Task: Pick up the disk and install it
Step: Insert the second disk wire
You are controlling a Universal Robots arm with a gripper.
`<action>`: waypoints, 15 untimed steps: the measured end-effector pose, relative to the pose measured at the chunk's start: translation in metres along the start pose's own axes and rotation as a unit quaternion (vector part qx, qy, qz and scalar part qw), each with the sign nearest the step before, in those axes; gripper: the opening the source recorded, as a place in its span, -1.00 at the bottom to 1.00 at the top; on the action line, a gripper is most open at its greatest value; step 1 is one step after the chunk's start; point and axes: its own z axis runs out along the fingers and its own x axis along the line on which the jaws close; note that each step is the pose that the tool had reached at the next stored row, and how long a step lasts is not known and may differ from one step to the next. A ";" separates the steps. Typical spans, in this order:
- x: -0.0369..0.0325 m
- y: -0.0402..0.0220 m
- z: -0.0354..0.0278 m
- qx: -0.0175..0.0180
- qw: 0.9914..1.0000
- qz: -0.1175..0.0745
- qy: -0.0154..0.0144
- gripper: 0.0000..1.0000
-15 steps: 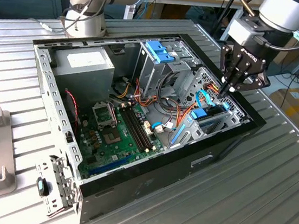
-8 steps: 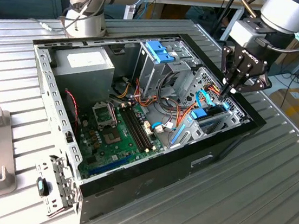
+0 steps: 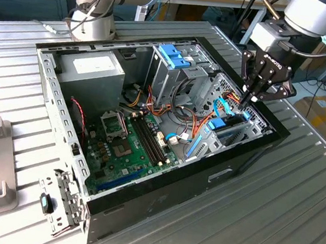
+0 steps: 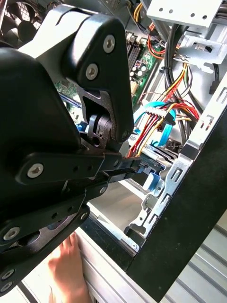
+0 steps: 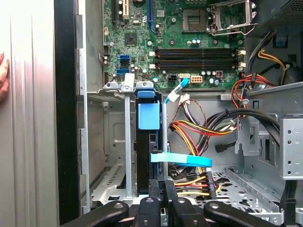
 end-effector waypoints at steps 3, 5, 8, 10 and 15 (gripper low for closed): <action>0.0000 0.0018 0.0034 0.000 1.000 0.000 0.000 -0.68; -0.0002 0.0024 0.0062 0.000 1.000 0.000 0.000 -0.68; -0.0003 0.0026 0.0091 0.000 1.000 0.000 0.000 -0.68; -0.0001 0.0027 0.0105 0.000 1.000 0.000 0.000 -0.68; 0.0001 0.0033 0.0127 0.000 1.000 0.000 0.000 -0.68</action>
